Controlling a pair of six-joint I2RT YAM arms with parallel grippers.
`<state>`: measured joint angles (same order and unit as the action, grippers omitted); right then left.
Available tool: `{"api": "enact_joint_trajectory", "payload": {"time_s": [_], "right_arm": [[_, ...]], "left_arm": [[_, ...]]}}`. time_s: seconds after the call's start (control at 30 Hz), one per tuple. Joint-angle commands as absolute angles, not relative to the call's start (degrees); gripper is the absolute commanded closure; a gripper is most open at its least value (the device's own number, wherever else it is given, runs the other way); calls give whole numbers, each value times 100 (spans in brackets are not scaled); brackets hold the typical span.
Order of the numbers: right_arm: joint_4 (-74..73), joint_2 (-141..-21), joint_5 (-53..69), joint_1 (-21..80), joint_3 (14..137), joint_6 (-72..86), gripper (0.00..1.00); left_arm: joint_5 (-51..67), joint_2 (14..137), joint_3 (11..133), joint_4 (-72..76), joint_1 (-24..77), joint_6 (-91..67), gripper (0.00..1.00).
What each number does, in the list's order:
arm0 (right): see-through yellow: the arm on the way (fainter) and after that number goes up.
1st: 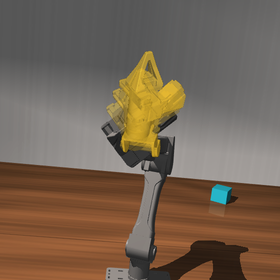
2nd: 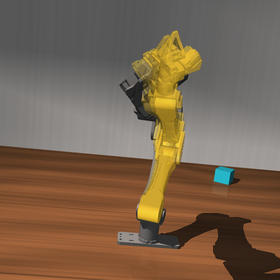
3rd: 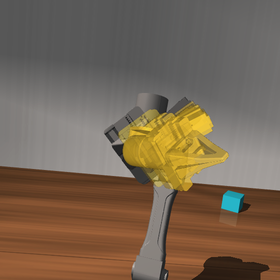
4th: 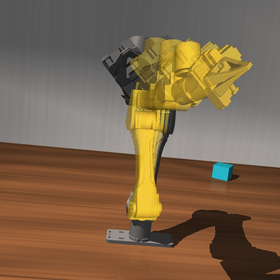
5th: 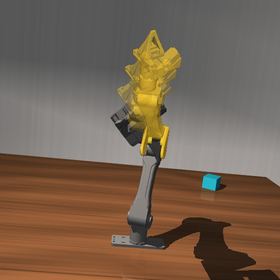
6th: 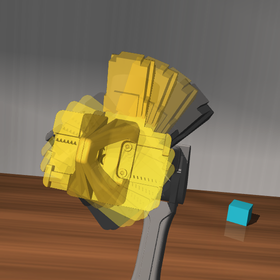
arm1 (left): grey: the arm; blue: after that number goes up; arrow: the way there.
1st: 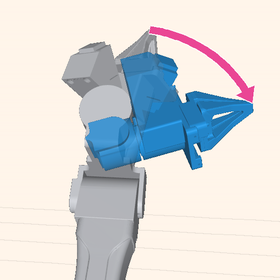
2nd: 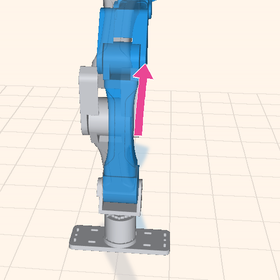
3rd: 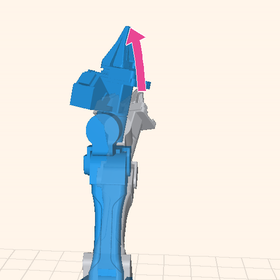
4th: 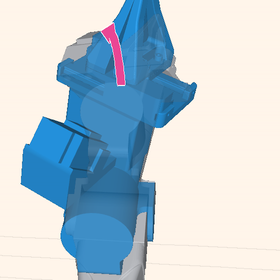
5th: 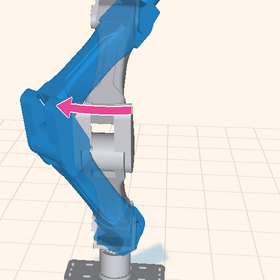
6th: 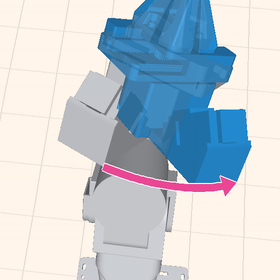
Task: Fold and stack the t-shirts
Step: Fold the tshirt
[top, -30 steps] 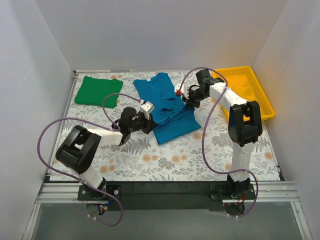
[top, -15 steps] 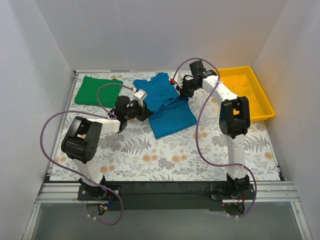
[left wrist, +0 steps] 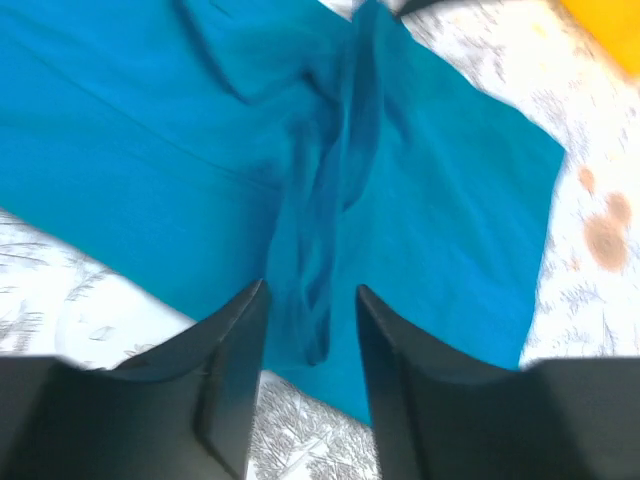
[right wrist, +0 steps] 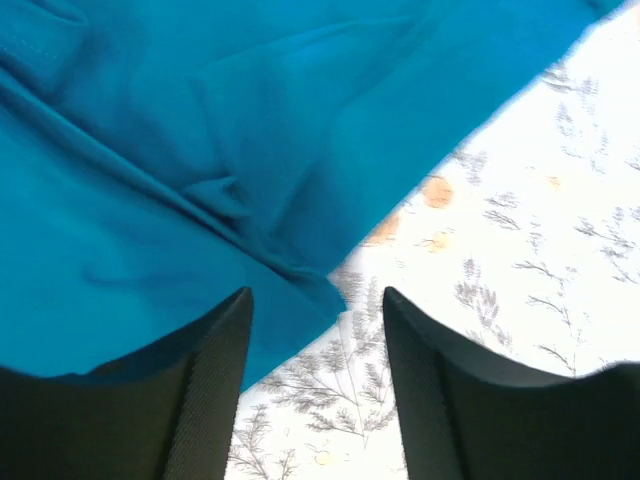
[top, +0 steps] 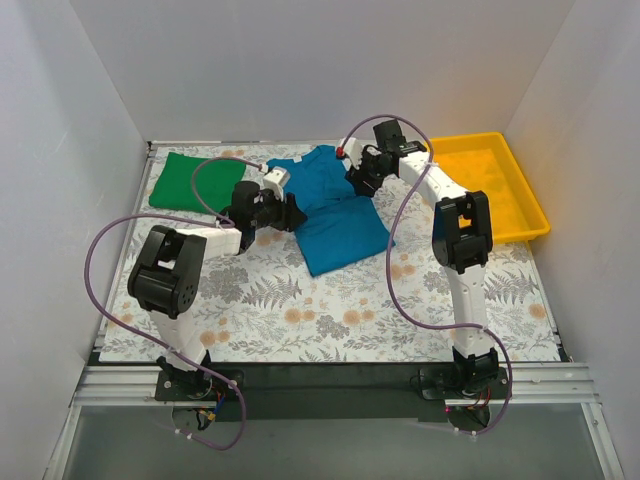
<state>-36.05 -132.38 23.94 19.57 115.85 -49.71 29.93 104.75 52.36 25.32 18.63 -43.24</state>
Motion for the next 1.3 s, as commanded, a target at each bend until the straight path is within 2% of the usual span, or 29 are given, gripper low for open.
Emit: {"api": "enact_joint_trajectory", "payload": {"time_s": [0.0,0.03,0.13,0.23,0.3,0.4,0.43,0.47,0.57,0.8,1.17,1.27], "right_arm": [[-2683,-12964,1656,1960,11856,-3624,36],[-2376,-12894,1417,1960,11865,-3308,33],[-2233,-12534,1300,1943,11700,-2857,27],[-2311,-11920,2299,1907,10859,-3311,26],[-2933,-11322,3499,1837,10260,-4601,25],[-3848,-10593,4261,1811,8960,-6543,21],[-3945,-10286,4271,1811,8547,-7026,21],[-3938,-10144,4228,1802,7882,-7719,20],[-3894,-9766,3772,1767,6894,-9003,19],[-3823,-9791,3401,1608,6812,-9237,20],[-3384,-10019,3445,1608,6697,-9185,24],[-3261,-10177,3367,1600,6803,-9088,26]], "left_arm": [[1816,10381,5581,2364,1802,-4640,55],[1480,10171,5572,2356,1802,-4693,39],[1002,9714,5572,2172,1802,-4536,38],[1543,9248,5284,1883,1802,-4072,38],[2019,8659,4976,1706,1828,-3790,38],[2662,7711,4037,1608,2056,-3148,38],[2724,7508,3538,1617,2352,-2790,38],[2690,7149,3342,1635,2547,-2612,37],[2357,6926,2832,1705,3417,-1882,36],[1909,7969,3225,1836,4034,-1626,38],[1187,9236,3709,2118,4096,-1090,43],[906,9500,3867,2083,4113,-1037,47]]}}
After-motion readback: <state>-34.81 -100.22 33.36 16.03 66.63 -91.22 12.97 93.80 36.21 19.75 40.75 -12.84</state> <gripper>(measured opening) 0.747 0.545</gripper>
